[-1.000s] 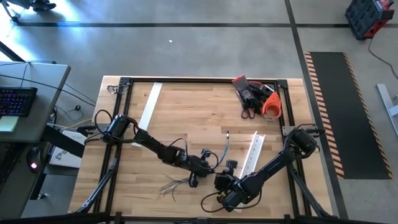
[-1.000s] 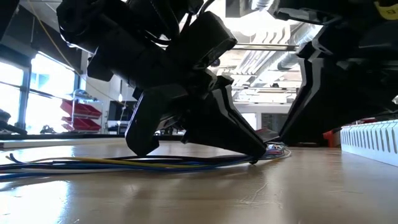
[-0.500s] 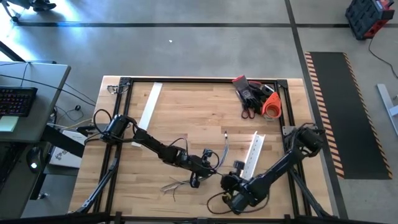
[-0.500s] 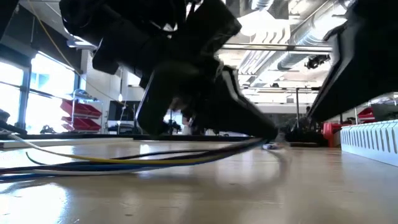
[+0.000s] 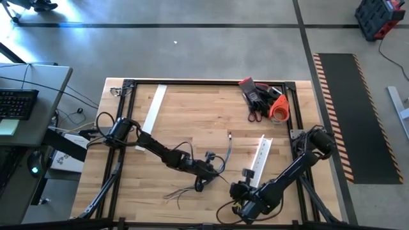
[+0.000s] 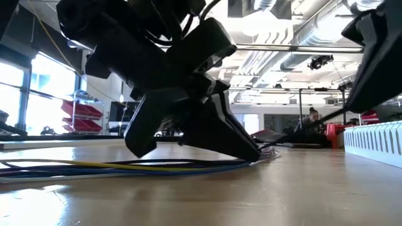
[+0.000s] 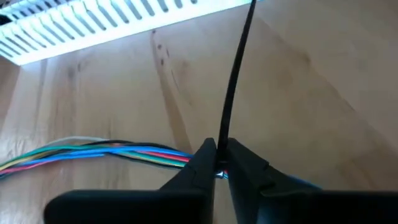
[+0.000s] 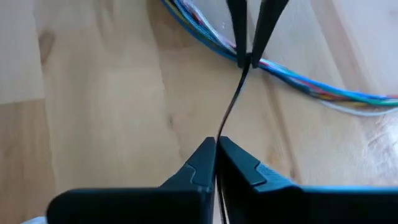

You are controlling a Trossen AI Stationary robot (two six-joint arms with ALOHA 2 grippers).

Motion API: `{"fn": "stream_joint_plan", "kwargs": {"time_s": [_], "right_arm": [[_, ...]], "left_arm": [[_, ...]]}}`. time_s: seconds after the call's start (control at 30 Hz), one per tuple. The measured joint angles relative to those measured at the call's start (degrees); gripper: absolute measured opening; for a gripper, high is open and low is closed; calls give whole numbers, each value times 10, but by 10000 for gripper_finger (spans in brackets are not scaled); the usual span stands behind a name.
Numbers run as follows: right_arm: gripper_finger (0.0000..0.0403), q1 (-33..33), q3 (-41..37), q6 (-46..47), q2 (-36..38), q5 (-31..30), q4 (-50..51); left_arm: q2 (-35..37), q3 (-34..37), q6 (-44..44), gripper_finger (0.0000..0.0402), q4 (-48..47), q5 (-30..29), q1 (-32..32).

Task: Ziptie cables
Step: Wrap the colored cables with the black zip tie, then put the colored ziptied cable into the white cable duct

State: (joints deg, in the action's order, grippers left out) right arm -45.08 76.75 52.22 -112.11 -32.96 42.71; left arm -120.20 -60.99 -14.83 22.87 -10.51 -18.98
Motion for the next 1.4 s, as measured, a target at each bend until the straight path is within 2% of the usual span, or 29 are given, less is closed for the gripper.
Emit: {"fn": "stream_joint_plan", "kwargs": {"time_s": [0.13,0.27,0.4,0.5,0.57,0.67,0.97,1.1,1.27,1.4], "right_arm": [[35,4,0,-20,15,7,6],[95,6,1,-62,55,21,38],[154,0,1,-124,99,51,104],[179,-2,1,-140,118,81,176],[184,0,1,-138,119,94,228],[182,2,1,-137,117,102,266],[159,3,0,-122,112,94,202],[154,2,0,-121,112,92,193],[154,-3,0,-112,112,92,191],[154,-6,0,-107,112,92,189]], "left_arm": [[24,1,8,50,-14,-18,-5],[64,0,44,88,-26,-31,-15],[93,-1,89,108,-53,-45,-33],[100,-1,140,112,-68,-66,-52],[96,-1,200,113,-72,-87,-63],[92,-1,264,118,-80,-86,-73],[72,-2,331,195,-87,-98,-63],[39,-2,356,222,-49,-98,-53],[5,-15,363,225,-49,-118,-46],[-18,-39,363,216,-48,-112,-37]]}}
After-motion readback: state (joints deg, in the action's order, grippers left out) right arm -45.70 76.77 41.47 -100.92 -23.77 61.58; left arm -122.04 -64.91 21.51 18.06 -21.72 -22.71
